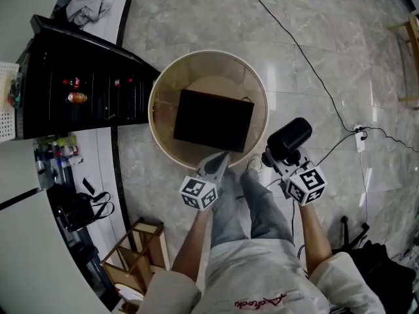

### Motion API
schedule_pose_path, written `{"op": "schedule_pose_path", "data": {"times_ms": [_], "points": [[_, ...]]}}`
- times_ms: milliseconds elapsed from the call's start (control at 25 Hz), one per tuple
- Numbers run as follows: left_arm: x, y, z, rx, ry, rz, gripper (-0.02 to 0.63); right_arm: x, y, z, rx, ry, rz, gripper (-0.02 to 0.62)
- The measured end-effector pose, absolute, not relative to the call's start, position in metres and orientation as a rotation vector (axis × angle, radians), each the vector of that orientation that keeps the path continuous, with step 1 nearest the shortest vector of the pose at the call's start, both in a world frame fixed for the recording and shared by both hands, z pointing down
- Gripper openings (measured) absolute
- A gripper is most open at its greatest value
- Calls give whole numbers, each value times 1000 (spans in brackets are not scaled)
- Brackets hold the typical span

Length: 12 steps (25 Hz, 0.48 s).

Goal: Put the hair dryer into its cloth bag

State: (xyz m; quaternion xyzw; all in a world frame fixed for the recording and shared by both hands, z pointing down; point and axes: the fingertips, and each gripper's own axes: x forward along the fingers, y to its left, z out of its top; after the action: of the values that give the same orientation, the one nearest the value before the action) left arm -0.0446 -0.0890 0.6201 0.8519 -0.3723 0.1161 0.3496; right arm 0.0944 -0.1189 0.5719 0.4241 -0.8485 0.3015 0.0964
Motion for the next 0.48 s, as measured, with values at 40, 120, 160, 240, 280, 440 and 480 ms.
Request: {"op": "schedule_pose_path", "data": {"times_ms": [40,120,160,240,280,440,480], "points": [[-43,-89,628,2206,-957,312,31,95,-116,581,1256,-2504,906,198],[-39,-89,646,2202,-937,339,31,96,-109,597,1257,-2485,933,198],[-37,-88,655,2201,-926,357,31,96,-105,605,1257,-2475,947,198],[-33,-87,673,2201,-907,389,31,96,-97,620,1256,-2460,973,199],[-32,-86,682,2201,-898,402,31,96,-94,627,1255,-2455,983,198],[-23,-83,728,2217,-832,498,31,96,-87,655,1233,-2447,1000,198],[-21,-82,739,2218,-817,522,31,96,-86,661,1225,-2446,1001,198]]}}
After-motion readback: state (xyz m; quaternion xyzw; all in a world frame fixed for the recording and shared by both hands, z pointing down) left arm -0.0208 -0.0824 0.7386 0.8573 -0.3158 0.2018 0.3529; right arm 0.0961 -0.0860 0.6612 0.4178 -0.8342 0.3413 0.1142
